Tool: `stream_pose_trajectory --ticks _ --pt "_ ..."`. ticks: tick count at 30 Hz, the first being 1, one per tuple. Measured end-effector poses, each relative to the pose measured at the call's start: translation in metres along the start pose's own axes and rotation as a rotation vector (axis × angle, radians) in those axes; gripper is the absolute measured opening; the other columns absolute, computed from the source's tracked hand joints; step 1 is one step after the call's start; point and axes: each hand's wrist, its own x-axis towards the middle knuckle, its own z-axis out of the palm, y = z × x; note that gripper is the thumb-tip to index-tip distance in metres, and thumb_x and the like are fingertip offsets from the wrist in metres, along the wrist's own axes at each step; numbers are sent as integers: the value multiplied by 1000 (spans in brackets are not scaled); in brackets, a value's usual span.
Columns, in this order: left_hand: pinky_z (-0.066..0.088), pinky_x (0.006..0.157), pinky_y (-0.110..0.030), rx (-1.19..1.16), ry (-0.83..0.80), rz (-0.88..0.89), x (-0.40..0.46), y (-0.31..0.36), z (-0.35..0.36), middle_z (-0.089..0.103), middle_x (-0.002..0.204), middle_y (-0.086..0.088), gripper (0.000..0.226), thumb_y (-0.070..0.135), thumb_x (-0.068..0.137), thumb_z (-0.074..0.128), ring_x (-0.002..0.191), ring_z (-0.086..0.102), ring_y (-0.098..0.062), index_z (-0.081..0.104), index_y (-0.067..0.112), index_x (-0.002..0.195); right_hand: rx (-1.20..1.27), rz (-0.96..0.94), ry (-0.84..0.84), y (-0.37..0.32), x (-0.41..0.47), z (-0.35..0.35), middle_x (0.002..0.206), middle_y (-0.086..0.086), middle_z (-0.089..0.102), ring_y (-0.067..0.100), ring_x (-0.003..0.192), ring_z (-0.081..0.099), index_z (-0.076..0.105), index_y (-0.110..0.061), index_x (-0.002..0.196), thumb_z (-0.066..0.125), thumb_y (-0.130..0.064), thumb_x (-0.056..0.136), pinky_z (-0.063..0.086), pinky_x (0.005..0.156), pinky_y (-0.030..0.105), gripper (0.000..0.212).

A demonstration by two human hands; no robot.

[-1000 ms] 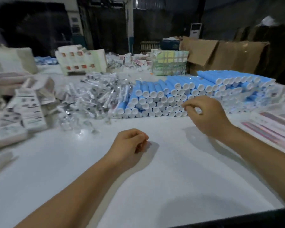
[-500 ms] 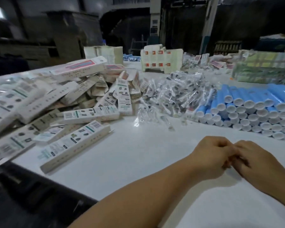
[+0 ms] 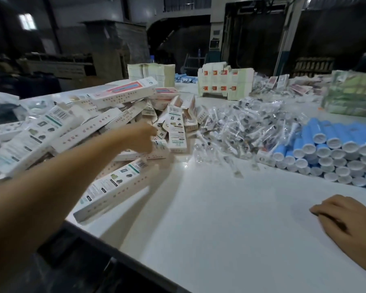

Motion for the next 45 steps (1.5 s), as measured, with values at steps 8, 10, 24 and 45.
stream_pose_trajectory --ticks 8,10,24,45 --pt "50 78 -28 -41 -23 -77 -1 -58 34 60 116 2 56 29 91 60 96 56 -14 39 22 141 -32 10 3 1 2 2 89 -22 55 14 84 55 67 -34 92 64 -6 84 49 69 40 29" --pt "46 65 -24 -43 -17 -94 -2 -57 30 59 96 6 38 35 88 63 82 55 -10 54 18 120 -29 23 -3 -1 1 1 88 -22 54 12 84 55 67 -33 92 66 -1 81 46 71 34 34" --pt "52 50 -28 -1681 -312 -78 -51 131 3 54 63 -6 21 30 84 62 49 55 -18 53 14 94 -7 13 -9 -22 -1 -12 85 -20 53 2 84 49 72 -19 96 62 -9 88 35 68 15 17" --pt "59 59 -41 -2265 -141 -234 -63 305 62 74 89 -8 51 34 80 72 75 72 -24 55 11 122 924 333 210 -38 0 -21 98 -8 68 1 81 66 67 -23 107 49 6 92 50 53 17 38"
